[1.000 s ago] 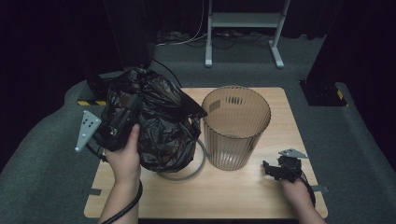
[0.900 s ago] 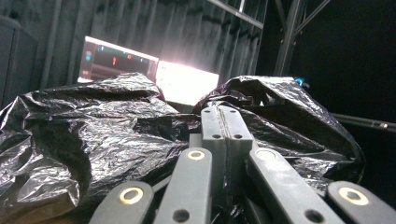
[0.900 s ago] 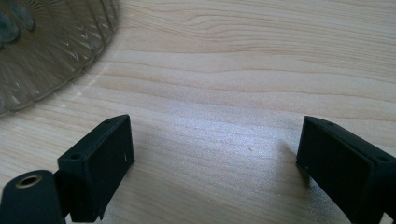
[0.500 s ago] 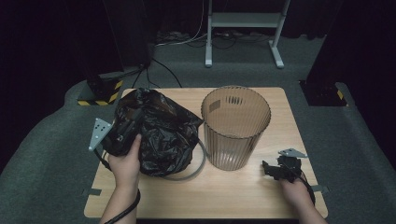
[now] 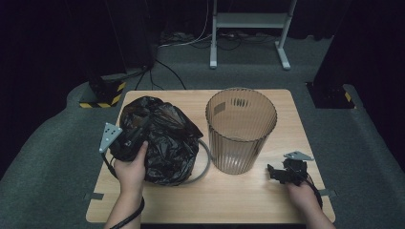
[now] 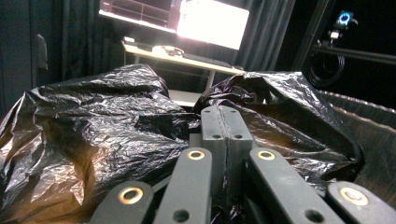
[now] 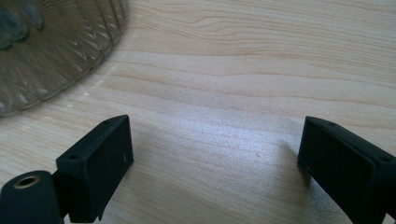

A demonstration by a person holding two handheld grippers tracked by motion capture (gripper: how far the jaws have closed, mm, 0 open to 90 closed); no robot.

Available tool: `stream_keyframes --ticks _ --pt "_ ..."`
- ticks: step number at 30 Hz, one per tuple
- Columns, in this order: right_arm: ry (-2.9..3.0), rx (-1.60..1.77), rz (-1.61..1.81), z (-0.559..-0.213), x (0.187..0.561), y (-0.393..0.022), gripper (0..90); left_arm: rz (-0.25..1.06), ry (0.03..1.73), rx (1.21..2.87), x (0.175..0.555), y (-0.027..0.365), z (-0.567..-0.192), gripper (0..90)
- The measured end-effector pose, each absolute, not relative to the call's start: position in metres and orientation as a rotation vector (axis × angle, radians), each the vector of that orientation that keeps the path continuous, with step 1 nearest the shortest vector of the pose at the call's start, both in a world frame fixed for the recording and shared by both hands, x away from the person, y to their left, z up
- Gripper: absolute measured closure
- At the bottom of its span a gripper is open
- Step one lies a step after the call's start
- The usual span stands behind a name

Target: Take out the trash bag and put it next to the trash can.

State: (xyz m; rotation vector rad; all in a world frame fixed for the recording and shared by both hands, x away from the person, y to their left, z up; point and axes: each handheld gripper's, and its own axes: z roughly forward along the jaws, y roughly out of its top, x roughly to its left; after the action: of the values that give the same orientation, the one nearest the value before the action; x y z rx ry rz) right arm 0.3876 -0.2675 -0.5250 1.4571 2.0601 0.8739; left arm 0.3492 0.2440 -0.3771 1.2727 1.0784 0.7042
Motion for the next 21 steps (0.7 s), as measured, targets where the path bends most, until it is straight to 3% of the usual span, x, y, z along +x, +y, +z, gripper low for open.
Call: stream_keyframes --ticks 11,21 --pt "2.079 1.439 0.882 -0.525 0.388 -0.268 9.9 0.692 1.149 1.354 0.379 0.218 -0.370 89.6" --pt "2.097 1.430 0.890 -0.525 0.388 -0.267 9.7 0.775 1.173 1.428 0.429 0.201 -0.343 89.6"
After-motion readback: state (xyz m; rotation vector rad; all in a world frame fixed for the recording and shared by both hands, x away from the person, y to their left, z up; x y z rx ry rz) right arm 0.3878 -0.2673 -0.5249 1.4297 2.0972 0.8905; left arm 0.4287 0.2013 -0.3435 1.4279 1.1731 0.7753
